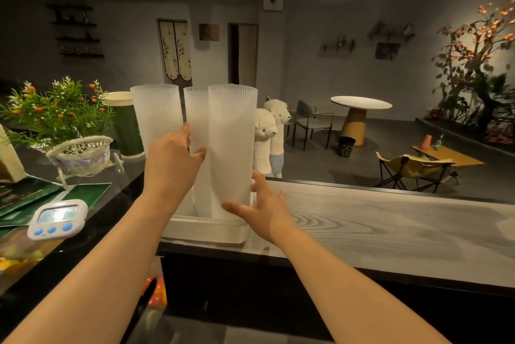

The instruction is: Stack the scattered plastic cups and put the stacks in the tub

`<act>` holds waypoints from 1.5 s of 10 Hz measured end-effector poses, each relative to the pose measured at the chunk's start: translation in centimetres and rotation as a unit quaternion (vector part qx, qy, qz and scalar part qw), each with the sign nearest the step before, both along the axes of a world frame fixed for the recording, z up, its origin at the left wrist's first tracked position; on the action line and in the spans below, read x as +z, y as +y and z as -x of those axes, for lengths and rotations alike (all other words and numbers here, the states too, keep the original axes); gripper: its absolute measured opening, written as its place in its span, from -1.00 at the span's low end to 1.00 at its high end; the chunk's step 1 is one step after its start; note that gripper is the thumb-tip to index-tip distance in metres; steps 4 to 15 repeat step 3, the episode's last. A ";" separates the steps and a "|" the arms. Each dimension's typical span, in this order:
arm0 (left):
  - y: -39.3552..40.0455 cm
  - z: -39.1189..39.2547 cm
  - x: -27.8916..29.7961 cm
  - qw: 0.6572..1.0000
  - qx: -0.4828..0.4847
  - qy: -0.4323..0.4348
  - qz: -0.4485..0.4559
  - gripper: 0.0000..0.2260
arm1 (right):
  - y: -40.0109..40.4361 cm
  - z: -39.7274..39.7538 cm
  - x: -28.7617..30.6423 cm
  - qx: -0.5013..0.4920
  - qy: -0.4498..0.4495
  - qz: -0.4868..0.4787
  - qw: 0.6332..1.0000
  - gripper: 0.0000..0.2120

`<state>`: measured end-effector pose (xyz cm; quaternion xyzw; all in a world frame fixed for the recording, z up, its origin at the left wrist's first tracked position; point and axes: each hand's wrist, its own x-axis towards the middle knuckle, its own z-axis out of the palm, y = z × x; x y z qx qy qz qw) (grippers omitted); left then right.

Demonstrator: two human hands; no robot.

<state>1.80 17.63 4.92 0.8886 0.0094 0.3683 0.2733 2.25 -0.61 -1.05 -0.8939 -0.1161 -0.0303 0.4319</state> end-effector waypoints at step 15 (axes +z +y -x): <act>-0.1 5.2 4.5 0.965 -0.122 -0.054 0.226 -0.56 | -4.7 3.7 3.8 0.018 -0.077 -0.183 0.980 -0.23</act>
